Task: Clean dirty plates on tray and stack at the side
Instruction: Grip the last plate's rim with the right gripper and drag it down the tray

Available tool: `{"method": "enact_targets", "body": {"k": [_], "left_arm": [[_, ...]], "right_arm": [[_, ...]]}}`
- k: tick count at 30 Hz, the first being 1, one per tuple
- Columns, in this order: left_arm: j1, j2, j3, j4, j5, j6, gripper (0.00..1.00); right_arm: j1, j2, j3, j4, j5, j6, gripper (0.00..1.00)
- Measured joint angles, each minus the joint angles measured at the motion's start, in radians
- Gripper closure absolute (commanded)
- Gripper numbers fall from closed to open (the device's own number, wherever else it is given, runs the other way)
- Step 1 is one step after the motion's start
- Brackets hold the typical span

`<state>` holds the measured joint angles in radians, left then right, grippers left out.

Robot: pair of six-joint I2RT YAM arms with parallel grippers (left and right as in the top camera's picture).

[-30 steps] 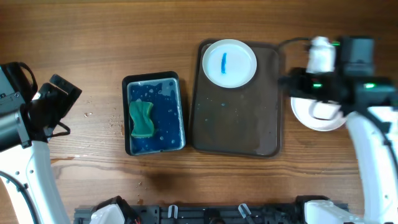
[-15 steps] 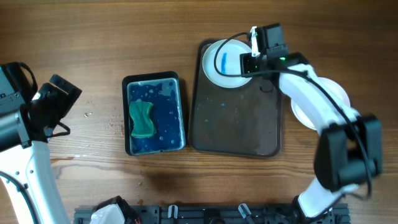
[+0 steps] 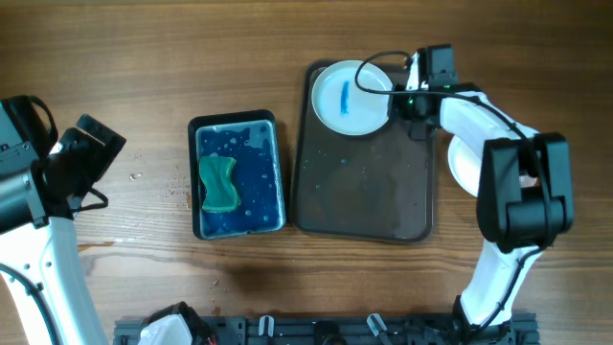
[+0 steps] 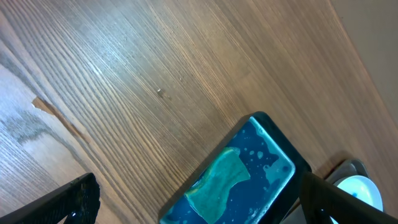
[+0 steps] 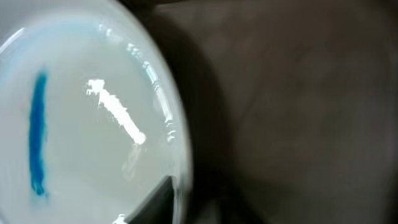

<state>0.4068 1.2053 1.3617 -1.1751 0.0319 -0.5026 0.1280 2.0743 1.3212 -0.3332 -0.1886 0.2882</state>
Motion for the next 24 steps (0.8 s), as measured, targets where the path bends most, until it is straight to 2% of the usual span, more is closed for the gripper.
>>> {"method": "enact_targets", "body": {"k": [7, 12, 16, 20, 24], "left_arm": [[0.0, 0.0, 0.0, 0.0, 0.0, 0.0, 0.0], [0.0, 0.0, 0.0, 0.0, 0.0, 0.0, 0.0], [0.0, 0.0, 0.0, 0.0, 0.0, 0.0, 0.0], [0.0, 0.0, 0.0, 0.0, 0.0, 0.0, 0.0], [0.0, 0.0, 0.0, 0.0, 0.0, 0.0, 0.0]], "right_arm": [[0.007, -0.002, 0.009, -0.07, -0.044, 0.02, 0.96], [0.006, -0.074, 0.006, -0.232, -0.044, 0.021, 0.96], [0.007, -0.243, 0.0, -0.357, -0.027, 0.0, 0.96], [0.006, -0.52, 0.003, -0.549, 0.002, -0.005, 0.96], [0.007, -0.671, 0.001, -0.732, 0.017, 0.023, 0.96]]}}
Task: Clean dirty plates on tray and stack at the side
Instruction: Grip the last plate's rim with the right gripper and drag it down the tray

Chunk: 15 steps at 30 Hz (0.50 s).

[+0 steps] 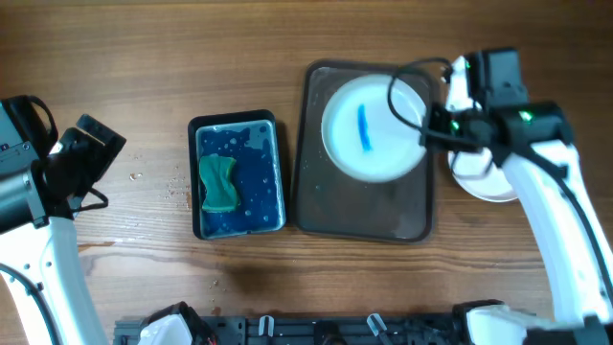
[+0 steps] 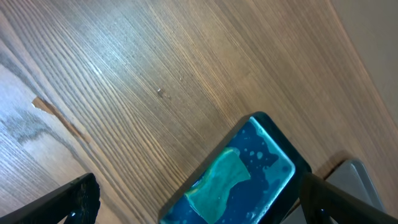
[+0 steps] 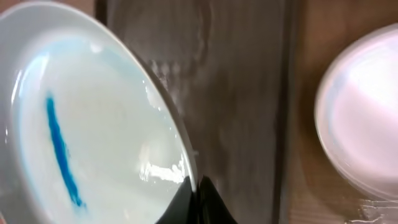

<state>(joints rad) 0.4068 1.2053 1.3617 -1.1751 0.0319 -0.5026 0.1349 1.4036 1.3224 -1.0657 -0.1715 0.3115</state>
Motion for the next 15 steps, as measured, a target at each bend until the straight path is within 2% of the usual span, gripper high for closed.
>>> {"method": "enact_targets", "body": {"k": [3, 5, 11, 14, 15], "left_arm": [[0.0, 0.0, 0.0, 0.0, 0.0, 0.0, 0.0], [0.0, 0.0, 0.0, 0.001, 0.0, 0.0, 0.0], [0.0, 0.0, 0.0, 0.012, 0.005, -0.001, 0.0], [0.0, 0.0, 0.0, 0.003, 0.066, -0.003, 0.0], [0.0, 0.0, 0.0, -0.01, 0.092, -0.003, 0.0]], "right_arm": [[0.0, -0.014, -0.058, 0.003, 0.009, 0.04, 0.96], [0.0, -0.011, -0.155, 0.069, 0.013, 0.074, 0.96], [0.0, 0.018, -0.502, 0.399, -0.023, 0.118, 0.96], [0.0, 0.019, -0.588, 0.535, -0.043, 0.075, 0.95], [0.0, 0.019, -0.599, 0.549, -0.05, 0.058, 0.91]]}}
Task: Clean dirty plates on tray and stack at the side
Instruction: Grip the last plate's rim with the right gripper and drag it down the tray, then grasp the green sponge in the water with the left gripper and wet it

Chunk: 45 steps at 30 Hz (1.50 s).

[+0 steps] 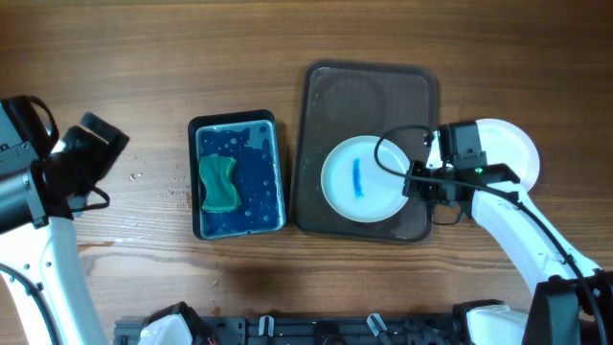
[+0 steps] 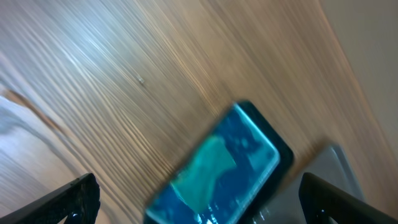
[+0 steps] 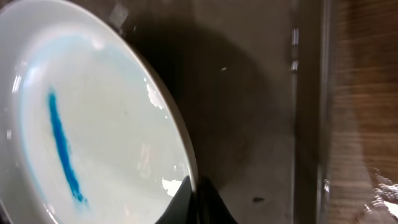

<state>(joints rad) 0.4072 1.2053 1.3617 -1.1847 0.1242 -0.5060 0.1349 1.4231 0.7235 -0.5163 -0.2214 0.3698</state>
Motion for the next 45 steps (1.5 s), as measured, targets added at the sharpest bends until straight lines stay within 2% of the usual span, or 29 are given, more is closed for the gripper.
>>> {"method": "enact_targets", "body": {"k": [2, 3, 4, 6, 9, 14, 20, 22, 25, 27, 31, 32, 33, 38, 41, 42, 43, 45], "left_arm": [[0.0, 0.0, 0.0, -0.043, 0.081, 0.0, 0.0], [0.0, 0.0, 0.0, -0.048, 0.132, 0.006, 0.0], [0.0, 0.0, 0.0, -0.046, 0.185, 0.034, 0.01], [-0.017, 0.0, 0.0, -0.055, 0.27, 0.072, 0.05], [-0.124, 0.006, 0.001, -0.122, 0.273, 0.132, 0.2], [-0.33, 0.045, -0.019, -0.158, 0.123, 0.149, 0.21], [-0.509, 0.145, -0.173, 0.01, -0.043, 0.056, 0.41], [-0.527, 0.197, -0.23, 0.051, -0.087, 0.014, 0.51], [-0.53, 0.287, -0.32, 0.14, -0.122, -0.03, 0.57], [-0.53, 0.351, -0.364, 0.207, -0.13, -0.046, 0.69], [-0.53, 0.461, -0.392, 0.282, -0.132, -0.061, 0.74], [-0.53, 0.474, -0.392, 0.288, -0.125, -0.061, 0.92], [-0.53, 0.478, -0.392, 0.29, -0.122, -0.062, 0.96], [-0.533, 0.48, -0.391, 0.308, -0.097, -0.046, 0.96], [-0.533, 0.481, -0.359, 0.249, -0.097, -0.03, 0.96], [-0.533, 0.481, -0.34, 0.22, -0.096, -0.023, 0.89], [-0.533, 0.481, -0.324, 0.197, -0.097, -0.017, 0.72], [-0.533, 0.48, -0.28, 0.146, -0.097, 0.005, 0.46]], "right_arm": [[0.0, 0.0, -0.011, 0.01, -0.017, -0.036, 0.72], [0.0, 0.0, -0.013, 0.01, -0.025, -0.047, 0.66], [0.0, 0.0, -0.012, 0.013, -0.04, -0.081, 0.64], [0.0, 0.0, -0.009, -0.008, -0.048, -0.098, 0.63], [0.0, -0.004, 0.018, -0.088, -0.052, -0.113, 0.62], [0.0, -0.071, 0.133, -0.206, -0.061, -0.115, 0.62], [0.0, -0.172, 0.181, -0.261, -0.067, -0.115, 0.62], [0.0, -0.177, 0.181, -0.278, -0.067, -0.114, 0.62], [0.0, -0.177, 0.181, -0.298, -0.067, -0.115, 0.63], [0.0, -0.177, 0.181, -0.301, -0.067, -0.115, 0.62], [0.0, -0.177, 0.181, -0.301, -0.067, -0.115, 0.62], [0.0, -0.177, 0.181, -0.3, -0.067, -0.115, 0.62], [0.0, -0.177, 0.181, -0.3, -0.067, -0.115, 0.62], [0.0, -0.177, 0.181, -0.301, -0.067, -0.115, 0.63], [0.0, -0.177, 0.181, -0.303, -0.067, -0.115, 0.62], [0.0, -0.177, 0.181, -0.303, -0.067, -0.115, 0.63], [0.0, -0.177, 0.181, -0.304, -0.067, -0.115, 0.63], [0.0, -0.177, 0.181, -0.303, -0.067, -0.115, 0.62]]}}
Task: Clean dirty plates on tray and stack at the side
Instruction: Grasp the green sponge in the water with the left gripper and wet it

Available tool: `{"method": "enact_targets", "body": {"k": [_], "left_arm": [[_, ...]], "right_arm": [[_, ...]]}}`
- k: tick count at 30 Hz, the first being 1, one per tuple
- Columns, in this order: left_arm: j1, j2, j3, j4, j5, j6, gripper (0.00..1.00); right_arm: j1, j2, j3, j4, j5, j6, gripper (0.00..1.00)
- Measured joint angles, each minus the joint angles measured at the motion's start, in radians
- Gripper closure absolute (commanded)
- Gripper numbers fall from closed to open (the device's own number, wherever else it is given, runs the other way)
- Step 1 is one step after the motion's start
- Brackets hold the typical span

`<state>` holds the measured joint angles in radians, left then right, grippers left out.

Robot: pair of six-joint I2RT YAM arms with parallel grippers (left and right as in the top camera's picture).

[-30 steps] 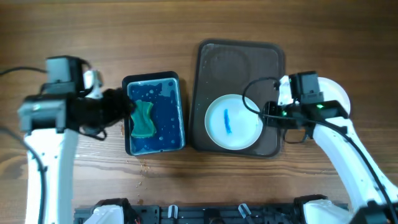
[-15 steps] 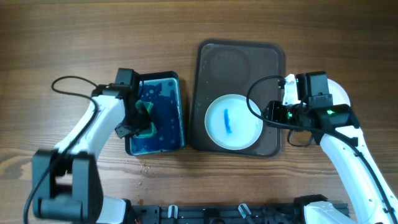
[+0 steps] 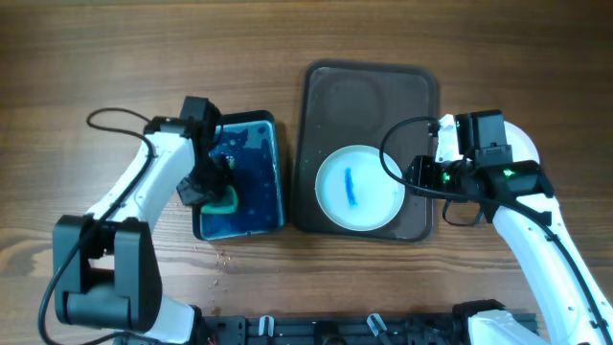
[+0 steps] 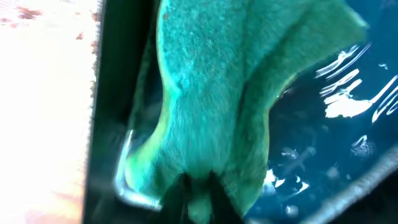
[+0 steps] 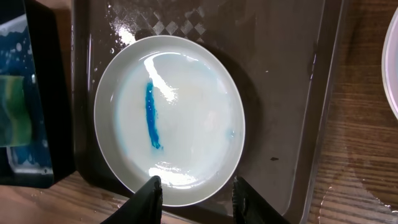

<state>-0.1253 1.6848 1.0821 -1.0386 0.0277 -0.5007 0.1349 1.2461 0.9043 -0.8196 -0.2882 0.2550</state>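
Observation:
A white plate (image 3: pixel 356 187) with a blue streak lies flat at the front of the dark tray (image 3: pixel 383 86). In the right wrist view the plate (image 5: pixel 168 118) sits just beyond my fingers. My right gripper (image 3: pixel 417 177) hovers open at the plate's right rim, holding nothing (image 5: pixel 198 199). My left gripper (image 3: pixel 215 187) is down in the blue water basin (image 3: pixel 235 118), shut on the green sponge (image 3: pixel 228 202). The sponge (image 4: pixel 211 93) fills the left wrist view, pinched between the dark fingers (image 4: pixel 183 196).
Clean white plates (image 3: pixel 522 144) are stacked on the table right of the tray, partly hidden by my right arm. The basin stands directly left of the tray. Water drops dot the wood (image 3: pixel 215 259) in front of the basin.
My left arm has gone from the table's far left into the basin and shut on the sponge. My right gripper has opened; the plate now lies loose on the tray.
My right gripper first gripped the streaked plate's rim at the back of the tray, then held it raised over the tray, then had it at the tray's front. Now it is released there. My left arm stayed open at the far left until now.

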Motion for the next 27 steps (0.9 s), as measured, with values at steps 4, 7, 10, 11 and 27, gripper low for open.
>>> {"method": "enact_targets", "body": {"k": [4, 7, 10, 11, 27], "left_arm": [[0.0, -0.014, 0.068, -0.001, 0.0, 0.037, 0.34], [0.0, -0.021, 0.069, 0.045, 0.0, 0.051, 0.34], [0.0, -0.021, 0.051, 0.131, -0.005, 0.071, 0.37], [0.0, -0.019, 0.034, 0.169, -0.017, 0.076, 0.39], [0.001, 0.058, -0.083, 0.34, -0.05, 0.099, 0.5]], "right_arm": [[0.0, 0.0, 0.0, 0.0, 0.0, 0.0, 0.62], [0.0, 0.0, 0.0, 0.0, 0.0, 0.0, 0.63], [0.0, 0.0, 0.0, -0.001, 0.0, 0.0, 0.62], [0.0, 0.0, 0.0, -0.001, 0.0, 0.0, 0.62], [0.0, 0.0, 0.0, -0.007, 0.0, 0.0, 0.63]]}}
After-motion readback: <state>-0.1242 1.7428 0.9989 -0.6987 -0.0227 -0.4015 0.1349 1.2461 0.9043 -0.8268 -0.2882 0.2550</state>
